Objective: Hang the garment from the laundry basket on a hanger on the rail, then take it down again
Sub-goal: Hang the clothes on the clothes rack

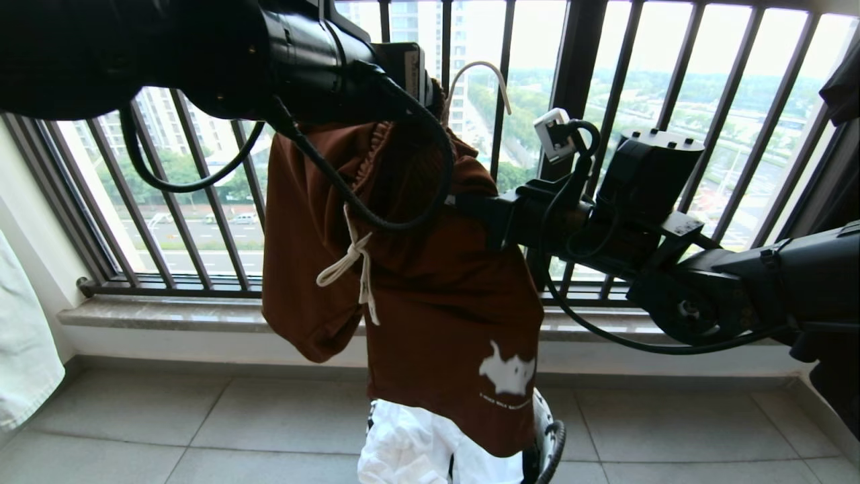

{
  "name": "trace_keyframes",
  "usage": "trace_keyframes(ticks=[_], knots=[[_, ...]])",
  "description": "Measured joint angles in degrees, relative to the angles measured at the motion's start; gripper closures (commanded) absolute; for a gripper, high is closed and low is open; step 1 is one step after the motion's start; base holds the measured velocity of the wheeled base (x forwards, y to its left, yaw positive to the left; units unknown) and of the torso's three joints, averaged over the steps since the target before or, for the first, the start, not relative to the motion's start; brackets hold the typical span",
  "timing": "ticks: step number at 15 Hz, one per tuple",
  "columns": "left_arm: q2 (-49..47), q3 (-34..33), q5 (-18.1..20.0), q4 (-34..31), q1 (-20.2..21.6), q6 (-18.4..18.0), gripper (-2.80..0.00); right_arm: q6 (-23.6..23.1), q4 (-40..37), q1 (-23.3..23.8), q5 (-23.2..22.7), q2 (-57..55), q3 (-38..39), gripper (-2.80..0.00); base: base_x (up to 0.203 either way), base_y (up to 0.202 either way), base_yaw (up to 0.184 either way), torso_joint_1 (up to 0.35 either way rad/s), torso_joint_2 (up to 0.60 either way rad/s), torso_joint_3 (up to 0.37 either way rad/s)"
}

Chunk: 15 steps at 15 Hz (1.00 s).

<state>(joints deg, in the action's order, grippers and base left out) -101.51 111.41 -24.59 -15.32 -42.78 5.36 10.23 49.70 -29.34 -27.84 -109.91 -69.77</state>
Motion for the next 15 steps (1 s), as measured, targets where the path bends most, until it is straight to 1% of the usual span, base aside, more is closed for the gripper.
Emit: trace_keyframes(ticks=[2,3,8,10,12,13,15], knots=[[1.71,-0.05,0.01,-5.68,-0.02,2.49,-2.80,0.00,-0.09,0.16,-0.01,0.01,-0.07,0.00,0.000,0.000,0.000,0.000,0.00,0.000],[2.53,-0.06,0.08,-7.24,-0.02,3.11,-2.80,0.00,-0.07,0.29,-0.01,0.04,-0.13,0.00,0.000,0.000,0.000,0.000,0.00,0.000],[5.56,-0.27,0.00,-10.31,0.04,3.39,-2.80,0.00,-0.09,0.51,-0.01,0.10,-0.33,0.00,0.000,0.000,0.000,0.000,0.00,0.000],[6.64,-0.24,-0.10,-10.58,1.66,3.09,-2.80,0.10,-0.08,0.73,-0.01,0.32,-0.33,0.00,0.000,0.000,0.000,0.000,0.00,0.000],[7.76,-0.24,-0.07,-12.70,4.84,2.56,-2.80,0.60,-0.09,0.93,-0.01,0.51,-0.38,0.00,0.000,0.000,0.000,0.000,0.00,0.000],[8.31,-0.24,0.04,-14.49,6.52,2.27,0.00,0.68,-0.08,0.93,-0.01,0.62,-0.38,0.00,0.000,0.000,0.000,0.000,0.00,0.000],[9.14,-0.24,0.23,-16.65,9.94,1.14,0.00,0.71,-0.08,0.96,-0.07,0.71,-0.35,0.00,0.000,0.000,0.000,0.000,0.00,0.000]])
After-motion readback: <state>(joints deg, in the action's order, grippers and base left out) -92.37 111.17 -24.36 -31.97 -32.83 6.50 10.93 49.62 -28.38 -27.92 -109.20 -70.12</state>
